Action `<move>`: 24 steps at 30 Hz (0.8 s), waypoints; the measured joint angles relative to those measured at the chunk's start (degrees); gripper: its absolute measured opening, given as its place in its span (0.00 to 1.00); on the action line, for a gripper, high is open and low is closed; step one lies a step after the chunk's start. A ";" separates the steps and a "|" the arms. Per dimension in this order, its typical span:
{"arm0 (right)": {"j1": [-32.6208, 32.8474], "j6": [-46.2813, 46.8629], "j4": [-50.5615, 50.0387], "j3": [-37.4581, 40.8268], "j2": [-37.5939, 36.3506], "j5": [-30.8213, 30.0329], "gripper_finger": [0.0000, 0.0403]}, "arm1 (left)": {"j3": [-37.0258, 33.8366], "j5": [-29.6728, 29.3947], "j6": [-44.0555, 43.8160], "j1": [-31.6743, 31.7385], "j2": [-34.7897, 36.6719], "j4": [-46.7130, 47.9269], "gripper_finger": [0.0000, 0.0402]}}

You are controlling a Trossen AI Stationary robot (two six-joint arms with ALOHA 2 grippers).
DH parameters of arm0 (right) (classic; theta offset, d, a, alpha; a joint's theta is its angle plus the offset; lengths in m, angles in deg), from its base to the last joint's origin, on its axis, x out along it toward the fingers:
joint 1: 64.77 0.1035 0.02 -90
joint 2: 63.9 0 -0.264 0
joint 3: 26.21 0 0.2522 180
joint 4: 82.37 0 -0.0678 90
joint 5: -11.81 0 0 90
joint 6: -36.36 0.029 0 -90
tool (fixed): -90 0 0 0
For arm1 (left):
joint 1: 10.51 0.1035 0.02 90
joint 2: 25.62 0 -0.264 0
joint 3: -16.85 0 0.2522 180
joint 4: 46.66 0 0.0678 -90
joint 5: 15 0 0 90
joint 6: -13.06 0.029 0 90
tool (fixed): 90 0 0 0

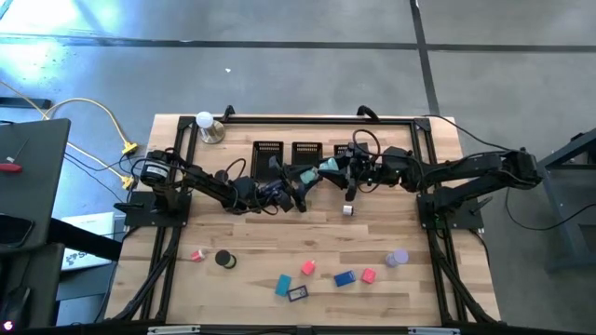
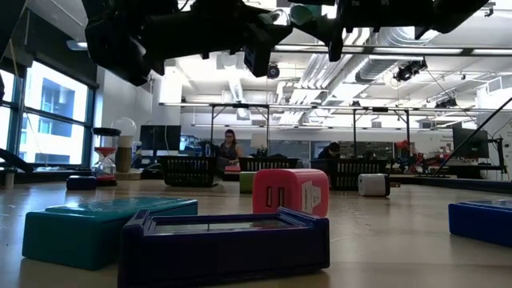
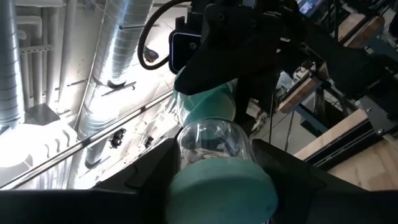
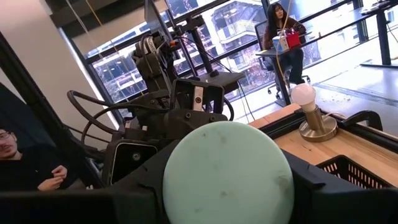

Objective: Pick & Place Office items
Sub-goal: Put the blue hourglass into the middle black bin

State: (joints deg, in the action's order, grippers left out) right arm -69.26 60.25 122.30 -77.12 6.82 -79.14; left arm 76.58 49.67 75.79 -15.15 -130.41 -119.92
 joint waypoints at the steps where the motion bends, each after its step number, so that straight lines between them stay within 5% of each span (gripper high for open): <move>1: 0.00 -0.02 0.00 0.00 0.02 0.00 0.44 | 0.00 -0.35 0.18 0.00 0.00 0.01 0.47; 16: 0.01 -0.16 -0.42 0.02 0.04 0.44 0.51 | 0.00 -5.14 -0.62 -2.35 0.02 -0.22 0.46; 24: -0.02 -5.28 -2.26 0.02 0.02 -2.92 0.58 | 0.00 -14.21 -5.07 -4.12 0.02 -0.01 0.46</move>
State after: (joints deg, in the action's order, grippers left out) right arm -69.29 54.97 120.04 -77.10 6.84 -82.06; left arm 76.58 35.46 70.73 -19.27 -130.39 -119.94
